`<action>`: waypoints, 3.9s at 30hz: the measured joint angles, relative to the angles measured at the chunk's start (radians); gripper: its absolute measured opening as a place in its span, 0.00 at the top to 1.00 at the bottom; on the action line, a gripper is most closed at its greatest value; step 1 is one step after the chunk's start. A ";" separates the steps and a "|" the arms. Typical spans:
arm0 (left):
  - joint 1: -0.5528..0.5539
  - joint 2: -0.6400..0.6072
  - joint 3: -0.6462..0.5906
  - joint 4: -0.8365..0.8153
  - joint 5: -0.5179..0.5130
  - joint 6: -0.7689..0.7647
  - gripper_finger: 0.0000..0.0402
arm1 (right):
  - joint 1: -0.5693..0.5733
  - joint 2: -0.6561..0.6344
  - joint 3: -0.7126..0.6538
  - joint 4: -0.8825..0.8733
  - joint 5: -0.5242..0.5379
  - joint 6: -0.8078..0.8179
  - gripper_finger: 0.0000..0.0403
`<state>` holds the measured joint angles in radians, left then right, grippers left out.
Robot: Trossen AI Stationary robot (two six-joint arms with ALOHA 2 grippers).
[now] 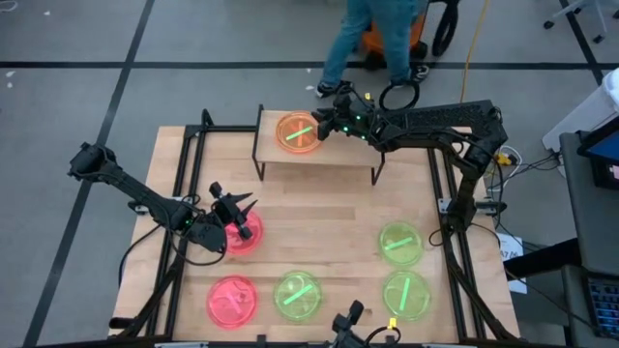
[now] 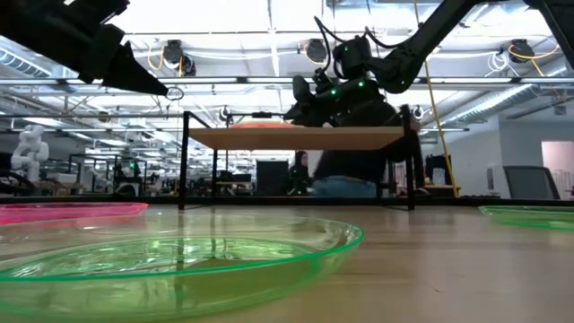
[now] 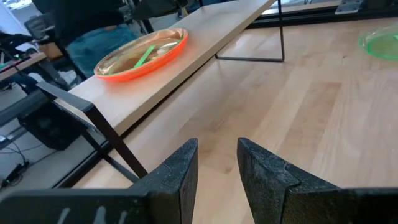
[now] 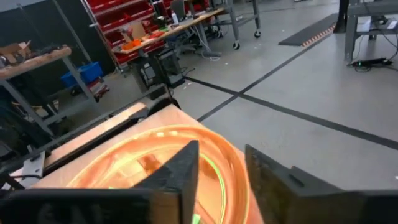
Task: Place and stack plates onto a shelf
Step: Stack the top left green plate on top of the orange plate, then stack the top red plate on top of the green plate
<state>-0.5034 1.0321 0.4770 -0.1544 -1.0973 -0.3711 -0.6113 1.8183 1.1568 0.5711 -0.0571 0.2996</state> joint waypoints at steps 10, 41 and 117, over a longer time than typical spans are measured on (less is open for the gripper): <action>0.013 0.000 0.044 -0.005 0.164 0.089 0.70 | 0.024 -0.312 -0.065 -0.097 -0.152 -0.139 0.57; 0.037 0.264 0.124 -0.293 0.821 -0.160 0.35 | 0.379 -1.150 -0.993 0.226 -0.157 -0.103 0.60; 0.390 0.570 0.987 -0.933 0.339 0.710 1.00 | 0.417 -1.173 -1.012 0.226 -0.154 -0.072 0.60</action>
<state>-0.1130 1.6020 1.4643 -1.0874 -0.7584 0.3392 -0.1944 0.6449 0.1448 0.7968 -0.2108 0.2279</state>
